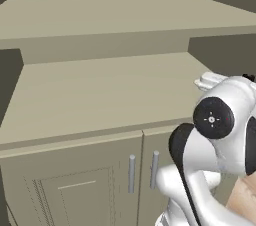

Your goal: Move the syrup bottle and condiment bottle from the cabinet to the dining counter.

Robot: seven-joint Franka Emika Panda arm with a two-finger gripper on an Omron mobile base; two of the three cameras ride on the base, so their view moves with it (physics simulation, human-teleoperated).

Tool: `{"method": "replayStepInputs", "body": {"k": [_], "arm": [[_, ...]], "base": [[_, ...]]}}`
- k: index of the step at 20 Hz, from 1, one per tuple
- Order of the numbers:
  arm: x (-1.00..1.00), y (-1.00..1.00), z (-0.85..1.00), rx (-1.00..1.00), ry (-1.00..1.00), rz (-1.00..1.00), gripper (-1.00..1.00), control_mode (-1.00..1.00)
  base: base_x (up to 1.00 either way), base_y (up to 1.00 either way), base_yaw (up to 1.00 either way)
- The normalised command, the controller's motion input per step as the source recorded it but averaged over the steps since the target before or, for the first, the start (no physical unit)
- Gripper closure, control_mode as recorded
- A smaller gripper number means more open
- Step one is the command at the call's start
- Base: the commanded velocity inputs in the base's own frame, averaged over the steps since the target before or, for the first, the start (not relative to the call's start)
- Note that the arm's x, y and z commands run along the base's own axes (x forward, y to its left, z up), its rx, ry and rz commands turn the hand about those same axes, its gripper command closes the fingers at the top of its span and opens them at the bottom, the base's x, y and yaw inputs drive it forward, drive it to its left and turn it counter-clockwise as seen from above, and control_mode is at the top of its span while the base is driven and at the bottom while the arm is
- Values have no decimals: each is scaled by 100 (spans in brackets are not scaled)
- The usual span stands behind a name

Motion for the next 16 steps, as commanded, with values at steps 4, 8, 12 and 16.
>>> {"method": "replayStepInputs", "body": {"k": [4, 8, 12, 16], "arm": [[-39, 6, 0, 5, 4, 29, 100, -100], [-6, 0, 0, 2, 0, 19, 100, -100], [-16, 0, 0, 0, -1, 7, 100, 100], [0, 0, 0, 0, 0, 0, 100, 100]], "base": [[0, 0, 0], [0, 0, 0], [-17, 0, 2], [-100, 0, 4]]}}
